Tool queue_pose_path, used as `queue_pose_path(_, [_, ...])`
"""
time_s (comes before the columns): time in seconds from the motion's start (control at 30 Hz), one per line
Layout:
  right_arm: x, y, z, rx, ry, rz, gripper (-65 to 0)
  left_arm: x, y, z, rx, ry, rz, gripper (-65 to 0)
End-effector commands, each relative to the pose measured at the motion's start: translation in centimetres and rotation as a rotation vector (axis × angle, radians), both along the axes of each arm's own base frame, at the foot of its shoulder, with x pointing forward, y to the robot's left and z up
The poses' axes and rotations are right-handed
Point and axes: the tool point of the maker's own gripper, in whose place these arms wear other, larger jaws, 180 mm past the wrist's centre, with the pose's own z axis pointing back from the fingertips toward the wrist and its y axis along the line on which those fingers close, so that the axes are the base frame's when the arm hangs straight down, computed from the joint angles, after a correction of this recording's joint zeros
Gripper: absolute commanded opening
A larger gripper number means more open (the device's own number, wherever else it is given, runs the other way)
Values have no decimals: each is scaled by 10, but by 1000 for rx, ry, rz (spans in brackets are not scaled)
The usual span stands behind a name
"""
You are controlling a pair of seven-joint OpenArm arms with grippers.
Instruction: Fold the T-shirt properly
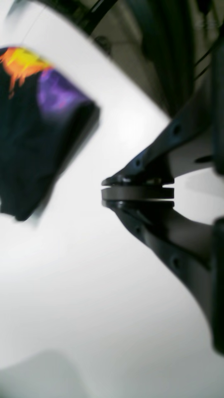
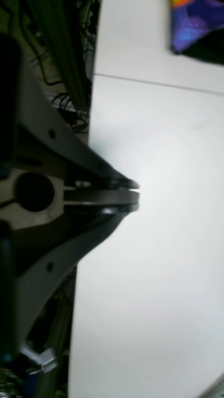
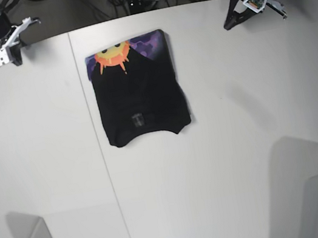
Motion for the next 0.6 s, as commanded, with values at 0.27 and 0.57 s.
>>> queue_pose_path(0.27, [-83, 4, -22, 23, 232, -102, -650, -81, -10, -48, -84, 270, 16, -650])
queue_pose_path(0.57, [-179, 33, -112, 148, 642, -146, -650, -165, -32, -140, -170, 614, 35, -650])
